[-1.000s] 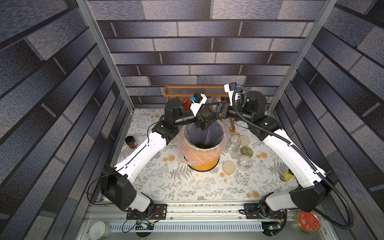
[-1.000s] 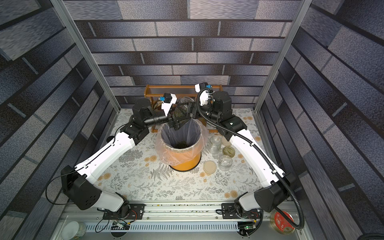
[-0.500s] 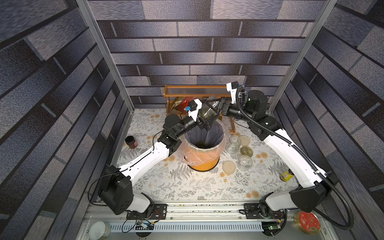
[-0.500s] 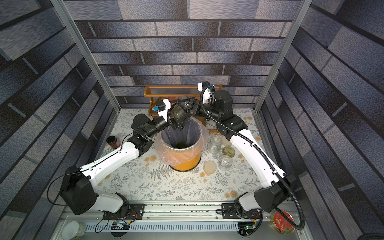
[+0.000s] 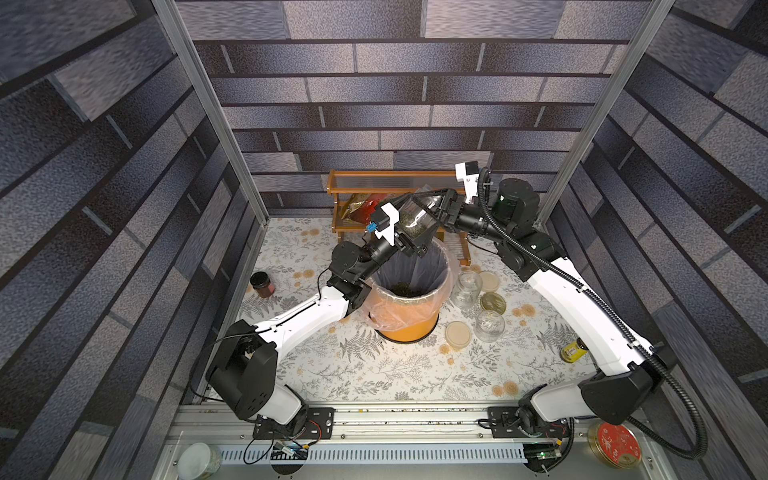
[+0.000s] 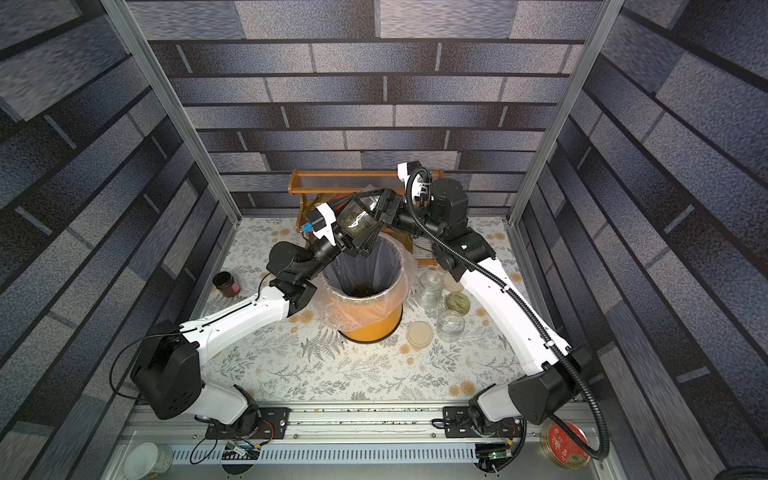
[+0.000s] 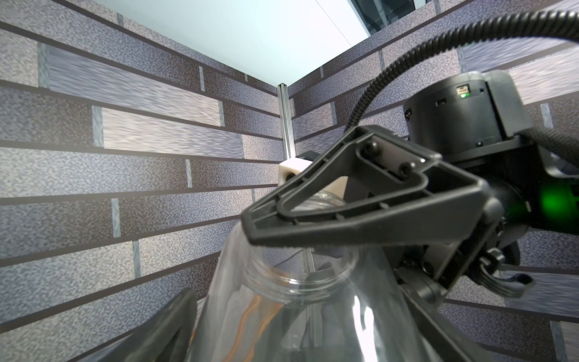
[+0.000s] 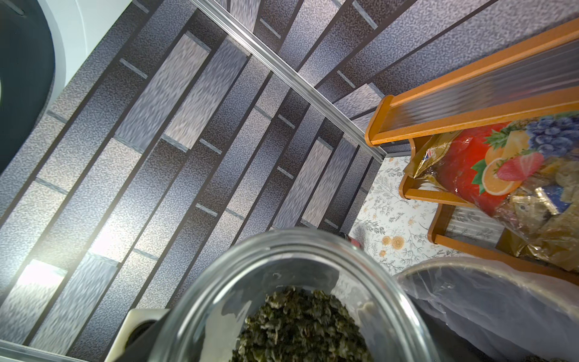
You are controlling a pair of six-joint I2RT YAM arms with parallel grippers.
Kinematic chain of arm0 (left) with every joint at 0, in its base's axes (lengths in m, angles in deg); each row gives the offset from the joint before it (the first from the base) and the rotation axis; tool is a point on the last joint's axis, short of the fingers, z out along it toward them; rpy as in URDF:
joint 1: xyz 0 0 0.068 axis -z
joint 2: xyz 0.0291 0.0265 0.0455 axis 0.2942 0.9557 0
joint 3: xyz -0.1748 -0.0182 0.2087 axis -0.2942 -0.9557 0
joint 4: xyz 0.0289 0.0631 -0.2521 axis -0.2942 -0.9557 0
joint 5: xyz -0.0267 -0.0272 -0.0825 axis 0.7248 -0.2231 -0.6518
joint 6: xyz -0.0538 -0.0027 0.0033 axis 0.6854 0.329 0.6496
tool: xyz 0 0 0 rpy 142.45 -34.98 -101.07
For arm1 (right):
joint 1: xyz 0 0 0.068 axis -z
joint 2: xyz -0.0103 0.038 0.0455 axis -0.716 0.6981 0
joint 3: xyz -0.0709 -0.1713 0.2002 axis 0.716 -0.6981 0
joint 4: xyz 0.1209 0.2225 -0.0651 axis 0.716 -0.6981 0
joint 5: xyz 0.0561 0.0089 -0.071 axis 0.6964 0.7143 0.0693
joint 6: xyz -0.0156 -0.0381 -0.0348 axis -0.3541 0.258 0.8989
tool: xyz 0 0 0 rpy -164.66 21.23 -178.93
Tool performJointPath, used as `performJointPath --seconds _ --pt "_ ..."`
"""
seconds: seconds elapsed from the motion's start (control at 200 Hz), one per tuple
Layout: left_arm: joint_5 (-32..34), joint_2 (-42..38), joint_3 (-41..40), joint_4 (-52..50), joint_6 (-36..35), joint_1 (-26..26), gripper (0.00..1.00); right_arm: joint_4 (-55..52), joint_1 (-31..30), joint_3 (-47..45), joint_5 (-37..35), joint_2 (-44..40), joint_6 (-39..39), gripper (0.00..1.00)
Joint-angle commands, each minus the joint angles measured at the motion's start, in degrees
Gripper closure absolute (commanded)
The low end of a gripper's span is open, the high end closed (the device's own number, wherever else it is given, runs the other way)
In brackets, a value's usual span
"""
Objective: Empty moldy tea leaves from jars
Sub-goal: Pour the moldy tea leaves from the jar into the trash bin.
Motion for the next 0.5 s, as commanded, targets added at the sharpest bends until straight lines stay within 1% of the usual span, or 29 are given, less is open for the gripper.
performJointPath --seconds 0.0,0.175,0.235,0.286,0.356,0.496 --pt "3.4 0.99 0.65 2.41 -0.47 -0.79 0.0 4.97 -0.49 2.28 4.5 -0.95 -2.56 0.36" --pt "2.35 1.19 1.54 1.75 -0.17 -1.15 0.0 4.72 -0.5 2.11 5.59 -0.75 -2.82 0.36" --pt "1.92 1.15 1.72 1.04 -0.28 -1.17 0.03 4.83 -0.5 1.78 5.66 -0.76 -2.91 0.36" --pt "1.87 1.04 1.88 0.62 -0.3 -1.24 0.09 5.04 -0.55 1.5 5.71 -0.85 -3.02 0.36" --pt "2.06 0.93 1.85 0.39 -0.3 -1.33 0.2 5.19 -0.5 1.23 5.67 -0.92 -3.09 0.36" --pt "2.04 0.19 1.55 -0.42 -0.17 -1.51 0.37 5.51 -0.49 0.72 5.66 -1.03 -2.9 0.36"
